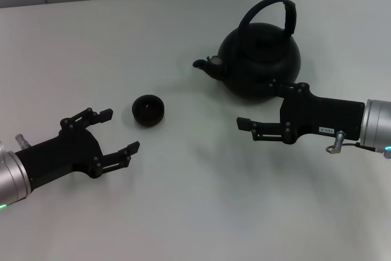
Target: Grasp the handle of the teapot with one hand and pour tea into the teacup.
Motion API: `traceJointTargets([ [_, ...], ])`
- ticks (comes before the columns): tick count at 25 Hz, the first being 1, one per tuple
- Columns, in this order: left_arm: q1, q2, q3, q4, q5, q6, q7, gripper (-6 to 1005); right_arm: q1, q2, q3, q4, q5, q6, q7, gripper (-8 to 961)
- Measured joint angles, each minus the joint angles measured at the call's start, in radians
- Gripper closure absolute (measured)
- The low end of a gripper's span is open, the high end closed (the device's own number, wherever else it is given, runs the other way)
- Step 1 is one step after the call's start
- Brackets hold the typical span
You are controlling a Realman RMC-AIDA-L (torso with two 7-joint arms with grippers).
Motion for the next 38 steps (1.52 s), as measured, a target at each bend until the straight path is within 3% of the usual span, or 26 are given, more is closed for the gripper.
traceJointTargets([
  [38, 0.011, -0.001, -0.025, 0.000, 0.000, 0.006, 0.001, 142, -0.003, 0.001, 0.000, 0.000, 0.008, 0.002, -0.007, 128],
])
